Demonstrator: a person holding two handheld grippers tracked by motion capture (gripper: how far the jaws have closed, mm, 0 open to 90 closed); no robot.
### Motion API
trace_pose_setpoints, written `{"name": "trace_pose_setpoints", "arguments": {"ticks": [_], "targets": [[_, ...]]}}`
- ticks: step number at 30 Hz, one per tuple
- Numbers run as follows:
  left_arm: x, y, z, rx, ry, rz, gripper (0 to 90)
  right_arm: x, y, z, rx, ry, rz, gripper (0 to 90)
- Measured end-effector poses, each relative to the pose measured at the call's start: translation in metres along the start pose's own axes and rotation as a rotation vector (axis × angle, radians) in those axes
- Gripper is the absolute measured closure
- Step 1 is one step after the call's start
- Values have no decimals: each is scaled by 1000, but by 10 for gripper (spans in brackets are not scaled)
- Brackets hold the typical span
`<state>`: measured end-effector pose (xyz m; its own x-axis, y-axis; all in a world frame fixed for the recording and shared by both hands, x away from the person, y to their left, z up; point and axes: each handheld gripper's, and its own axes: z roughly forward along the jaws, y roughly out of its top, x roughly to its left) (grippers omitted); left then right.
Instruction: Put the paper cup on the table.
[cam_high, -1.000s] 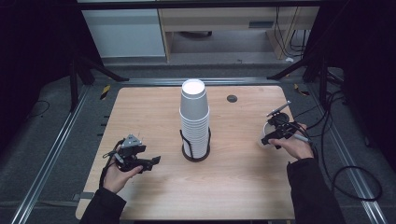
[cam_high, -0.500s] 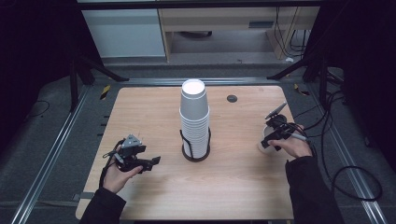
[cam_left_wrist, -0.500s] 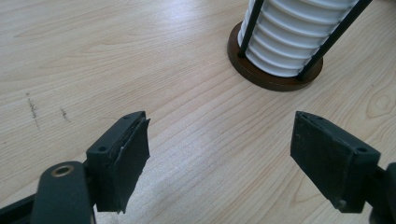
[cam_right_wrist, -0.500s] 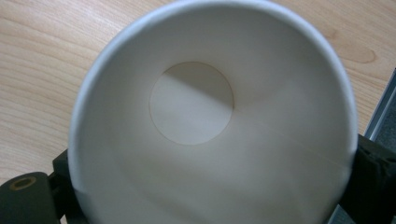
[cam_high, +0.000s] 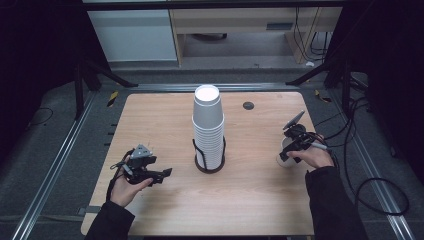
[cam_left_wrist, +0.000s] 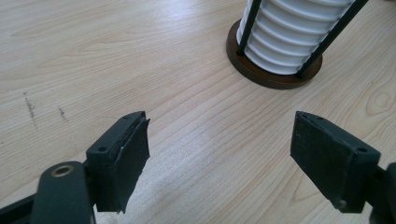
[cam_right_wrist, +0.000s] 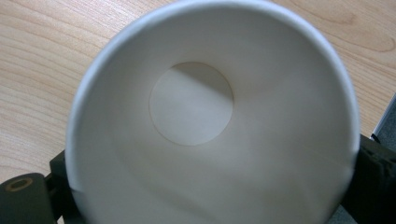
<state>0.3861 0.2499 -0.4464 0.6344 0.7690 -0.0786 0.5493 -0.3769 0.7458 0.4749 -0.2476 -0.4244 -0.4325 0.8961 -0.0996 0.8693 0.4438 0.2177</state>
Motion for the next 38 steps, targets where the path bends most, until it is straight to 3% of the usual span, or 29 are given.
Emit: {"name": "trace_pose_setpoints", "arguments": {"ticks": [14,23,31,38], "targets": [[0,0,0,1,-2,0,186,3,1,6,-14,17,-3,14],[0,0,0,3,-5,4,185,5,0,-4,-85,31,4,4],[0,0,0,3,-5,5,183,6,-6,-23,-200,14,16,4],[1,-1,-1,-6,5,0,177,10,-23,-49,-387,-6,36,9]]}}
